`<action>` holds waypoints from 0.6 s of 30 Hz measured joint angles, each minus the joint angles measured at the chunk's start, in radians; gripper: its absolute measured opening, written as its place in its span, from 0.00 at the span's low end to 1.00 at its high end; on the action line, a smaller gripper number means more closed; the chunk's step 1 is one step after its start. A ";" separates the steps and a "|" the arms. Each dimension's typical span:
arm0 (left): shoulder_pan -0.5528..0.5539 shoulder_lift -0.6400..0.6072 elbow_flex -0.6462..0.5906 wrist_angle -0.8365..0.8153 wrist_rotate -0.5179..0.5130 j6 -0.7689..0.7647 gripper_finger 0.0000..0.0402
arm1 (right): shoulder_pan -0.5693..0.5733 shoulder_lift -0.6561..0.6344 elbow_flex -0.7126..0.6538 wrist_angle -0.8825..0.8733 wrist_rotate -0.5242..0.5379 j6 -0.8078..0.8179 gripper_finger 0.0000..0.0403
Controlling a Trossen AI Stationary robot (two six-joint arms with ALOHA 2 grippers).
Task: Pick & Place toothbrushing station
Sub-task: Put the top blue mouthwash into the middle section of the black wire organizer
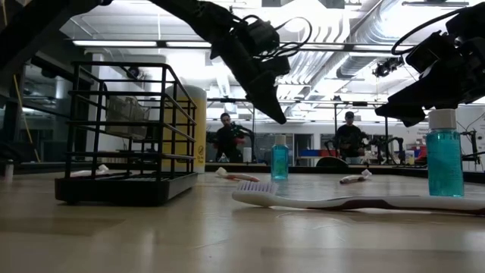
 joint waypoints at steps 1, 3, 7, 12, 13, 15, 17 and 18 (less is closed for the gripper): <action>0.000 0.000 0.000 0.000 -0.005 0.000 0.37 | 0.000 0.000 0.000 0.000 0.000 0.000 0.48; 0.000 0.000 0.000 0.000 -0.007 0.000 0.38 | 0.000 0.000 0.000 0.000 0.000 0.000 0.48; -0.002 0.000 0.000 0.000 -0.007 0.000 0.38 | 0.000 0.000 0.000 0.000 0.000 0.000 0.48; -0.002 0.000 0.000 0.000 -0.007 -0.003 0.38 | 0.000 0.000 0.000 0.000 0.000 0.000 0.48; -0.002 0.000 0.000 0.000 -0.007 -0.012 0.38 | 0.000 0.000 0.000 0.000 0.000 0.000 0.48; -0.002 0.000 0.000 0.000 -0.007 -0.025 0.38 | 0.000 0.000 0.000 0.000 0.000 0.000 0.48; -0.002 0.000 0.000 0.000 -0.008 -0.027 0.38 | 0.000 0.000 0.000 0.000 0.000 0.000 0.48; -0.002 0.000 0.000 -0.001 -0.012 -0.027 0.38 | 0.000 0.000 0.000 0.000 0.000 0.000 0.48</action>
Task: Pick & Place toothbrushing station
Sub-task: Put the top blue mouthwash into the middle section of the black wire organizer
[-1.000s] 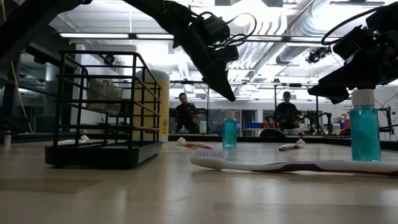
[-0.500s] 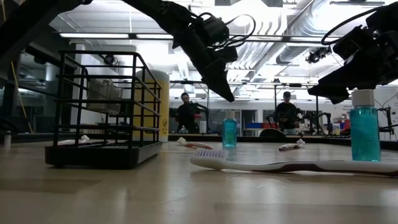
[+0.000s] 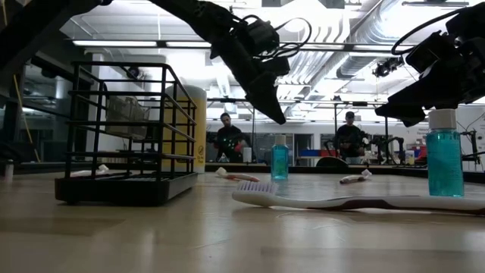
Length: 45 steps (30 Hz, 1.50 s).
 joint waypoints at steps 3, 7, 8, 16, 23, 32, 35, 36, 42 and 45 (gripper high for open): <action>0.000 0.000 0.000 -0.002 -0.002 -0.003 0.38 | 0.000 0.000 0.000 0.000 0.000 0.000 0.48; 0.000 0.000 0.000 -0.002 -0.002 -0.018 0.38 | 0.000 0.000 0.000 0.000 0.000 0.000 0.48; 0.000 0.000 0.000 -0.002 -0.002 -0.018 0.38 | 0.000 0.000 0.000 0.000 0.000 0.000 0.48; 0.003 0.015 -0.002 -0.009 -0.001 -0.030 0.38 | 0.000 0.000 0.000 0.000 0.000 0.000 0.48; 0.017 0.045 0.000 0.002 0.015 -0.036 0.38 | 0.000 0.000 0.000 0.000 0.001 0.000 0.48; 0.028 0.070 -0.002 0.005 0.014 -0.025 0.38 | 0.000 0.000 0.000 0.001 0.000 0.000 0.48; 0.027 0.076 -0.002 0.003 0.016 -0.025 0.38 | 0.000 0.000 0.000 0.001 0.000 0.000 0.48; 0.027 0.082 -0.002 0.012 0.017 -0.024 0.38 | 0.000 0.000 0.000 0.001 0.000 0.000 0.48; 0.027 0.084 -0.002 0.022 0.034 -0.024 0.38 | 0.000 0.000 0.000 0.001 0.000 0.000 0.48; 0.025 0.084 -0.002 0.022 0.034 -0.024 0.38 | 0.000 0.000 0.000 0.001 0.000 0.000 0.48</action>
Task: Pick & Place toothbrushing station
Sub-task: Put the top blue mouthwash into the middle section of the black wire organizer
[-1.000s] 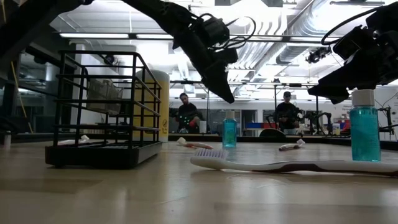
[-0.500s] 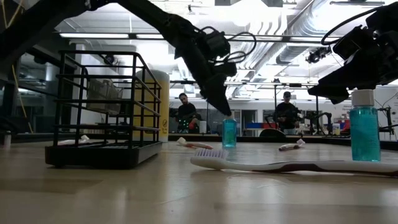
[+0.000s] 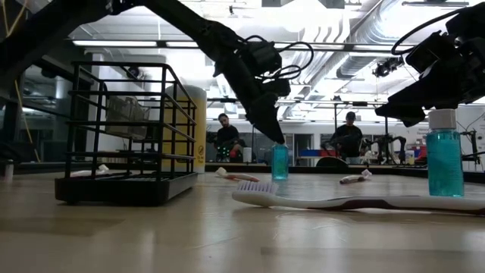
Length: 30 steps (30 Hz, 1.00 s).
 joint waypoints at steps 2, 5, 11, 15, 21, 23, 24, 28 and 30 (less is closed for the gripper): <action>0.000 0.000 0.000 0.003 0.000 0.000 0.38 | 0.000 0.000 0.000 0.000 0.000 0.000 0.48; -0.002 0.010 0.001 0.013 0.000 -0.001 0.38 | 0.000 0.000 0.000 0.000 0.000 0.000 0.48; -0.003 0.035 0.002 0.018 -0.001 -0.034 0.38 | 0.000 0.000 0.000 0.000 0.000 0.000 0.48; -0.005 0.047 0.002 0.028 -0.006 -0.050 0.38 | 0.000 0.000 0.000 -0.001 0.000 0.000 0.48; -0.005 0.049 0.000 0.024 -0.008 -0.067 0.38 | 0.000 0.000 0.000 -0.002 0.000 0.000 0.48; -0.005 0.049 0.000 0.024 -0.009 -0.075 0.38 | 0.000 0.000 0.000 -0.002 0.000 0.000 0.48; -0.005 0.049 0.000 0.024 -0.009 -0.082 0.38 | 0.000 0.000 0.000 -0.002 0.000 0.000 0.48; -0.005 0.049 0.000 0.024 -0.025 -0.106 0.38 | 0.000 0.000 0.000 -0.003 0.000 0.000 0.48; -0.005 0.049 0.000 0.025 -0.041 -0.107 0.38 | 0.000 0.000 0.000 -0.003 0.000 0.000 0.48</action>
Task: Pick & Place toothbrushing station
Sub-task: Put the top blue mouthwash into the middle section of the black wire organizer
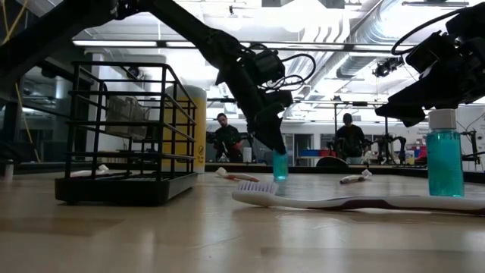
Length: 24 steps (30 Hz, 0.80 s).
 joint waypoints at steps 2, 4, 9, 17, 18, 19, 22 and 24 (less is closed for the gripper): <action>0.000 0.000 0.000 -0.001 0.000 -0.002 0.37 | 0.000 0.000 0.000 0.000 0.000 0.000 0.48; 0.000 0.000 0.000 0.000 -0.001 -0.012 0.36 | 0.000 0.000 0.000 0.000 0.000 0.000 0.48; 0.000 0.000 0.000 -0.001 -0.001 -0.028 0.26 | 0.000 0.000 0.000 0.000 0.000 0.000 0.48; -0.007 0.000 0.000 -0.001 -0.003 -0.028 0.21 | 0.000 0.000 0.000 -0.001 0.000 0.000 0.48; -0.007 0.000 0.000 -0.001 -0.003 -0.028 0.21 | 0.000 0.000 0.000 -0.001 0.000 0.000 0.48; -0.008 0.000 0.000 -0.001 -0.003 -0.028 0.21 | 0.000 0.000 0.000 -0.001 0.000 0.000 0.48; -0.013 0.000 0.000 -0.001 -0.003 -0.028 0.21 | 0.000 0.000 0.000 -0.001 0.000 0.000 0.48; -0.015 0.000 0.000 -0.001 -0.003 -0.028 0.21 | 0.000 0.000 0.000 -0.001 0.000 0.000 0.48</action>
